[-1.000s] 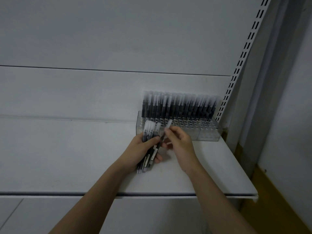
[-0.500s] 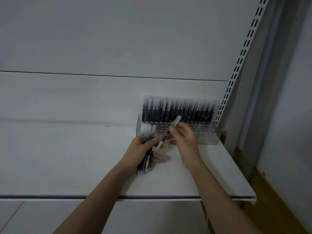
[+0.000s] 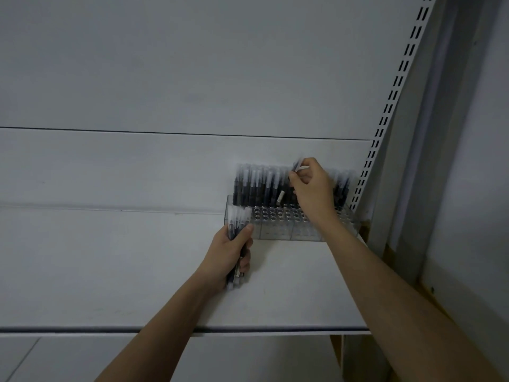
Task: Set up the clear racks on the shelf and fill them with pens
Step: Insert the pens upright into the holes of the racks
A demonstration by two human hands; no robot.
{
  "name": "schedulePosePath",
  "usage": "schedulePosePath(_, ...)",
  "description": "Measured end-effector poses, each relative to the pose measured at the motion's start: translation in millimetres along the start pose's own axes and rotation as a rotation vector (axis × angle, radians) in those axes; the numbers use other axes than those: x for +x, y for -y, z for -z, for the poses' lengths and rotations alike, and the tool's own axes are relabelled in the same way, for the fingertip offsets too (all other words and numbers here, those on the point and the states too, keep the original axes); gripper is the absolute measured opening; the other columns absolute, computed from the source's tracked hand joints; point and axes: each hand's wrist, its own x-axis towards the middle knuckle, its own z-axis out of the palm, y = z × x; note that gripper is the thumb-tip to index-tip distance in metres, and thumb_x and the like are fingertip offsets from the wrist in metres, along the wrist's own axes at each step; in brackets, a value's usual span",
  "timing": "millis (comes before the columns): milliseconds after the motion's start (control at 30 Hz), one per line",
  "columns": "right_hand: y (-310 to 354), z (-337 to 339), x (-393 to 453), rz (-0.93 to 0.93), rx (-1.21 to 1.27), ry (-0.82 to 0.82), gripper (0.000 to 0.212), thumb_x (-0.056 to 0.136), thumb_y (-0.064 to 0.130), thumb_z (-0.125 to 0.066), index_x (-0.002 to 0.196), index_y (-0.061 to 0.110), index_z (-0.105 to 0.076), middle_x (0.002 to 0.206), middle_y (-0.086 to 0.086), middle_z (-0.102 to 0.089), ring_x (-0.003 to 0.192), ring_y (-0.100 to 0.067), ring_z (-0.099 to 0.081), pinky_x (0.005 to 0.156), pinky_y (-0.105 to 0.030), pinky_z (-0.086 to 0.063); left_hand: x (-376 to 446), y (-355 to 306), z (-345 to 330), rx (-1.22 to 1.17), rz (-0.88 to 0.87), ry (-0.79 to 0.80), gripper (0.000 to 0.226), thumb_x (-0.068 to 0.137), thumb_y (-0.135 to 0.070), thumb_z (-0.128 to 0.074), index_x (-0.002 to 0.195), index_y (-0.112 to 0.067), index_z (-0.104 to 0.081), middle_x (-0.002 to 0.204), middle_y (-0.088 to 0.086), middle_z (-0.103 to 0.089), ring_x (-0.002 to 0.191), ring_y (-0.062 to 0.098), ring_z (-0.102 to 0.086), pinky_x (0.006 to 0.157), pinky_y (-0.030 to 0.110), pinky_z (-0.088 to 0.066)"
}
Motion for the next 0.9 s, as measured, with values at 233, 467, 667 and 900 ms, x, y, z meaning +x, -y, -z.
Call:
schedulePosePath(233,3.3,-7.1,5.4,0.031,-0.121,0.019,0.008,0.096,0.012,-0.061,0.099,0.015,-0.055,0.084,0.002,-0.064,0.077,-0.013,-0.063,0.064,-0.019,-0.046,-2.3,-2.9,-0.8,0.062,-0.016,-0.021,0.026,0.098,-0.007,-0.046,0.072,-0.009,-0.041,0.064,0.016,-0.035,0.039,0.019,-0.032,0.040,0.024,-0.029)
schedulePosePath(467,-15.5,-17.2,-12.4,-0.024,-0.345,0.122,0.015,0.096,0.014,-0.062,0.089,0.005,-0.053,0.079,-0.010,-0.062,0.069,-0.019,-0.054,0.065,-0.033,-0.049,-4.6,-2.5,2.1,0.075,-0.028,0.075,0.022,0.101,-0.023,-0.053,0.088,-0.005,-0.057,0.051,0.014,-0.050,0.040,0.023,-0.041,0.039,0.025,-0.036)
schedulePosePath(667,-9.8,-15.3,-22.7,-0.041,-0.265,0.017,0.019,0.094,0.020,-0.066,0.106,0.010,-0.054,0.091,0.000,-0.056,0.080,-0.017,-0.054,0.071,-0.028,-0.046,-5.0,-2.8,5.1,0.052,-0.037,0.089,0.026,0.099,-0.029,-0.056,0.079,-0.019,-0.069,0.075,0.027,-0.056,0.052,0.027,-0.046,0.046,0.030,-0.041)
schedulePosePath(900,-3.2,-26.8,-85.2,-0.364,0.370,0.231,0.021,0.101,0.027,-0.055,0.089,0.012,-0.063,0.070,-0.002,-0.066,0.060,-0.016,-0.061,0.059,-0.030,-0.047,-12.8,-2.7,-2.0,0.044,-0.021,0.212,0.026,0.102,-0.022,-0.051,0.083,-0.003,-0.054,0.050,0.013,-0.043,0.039,0.022,-0.038,0.041,0.027,-0.036)
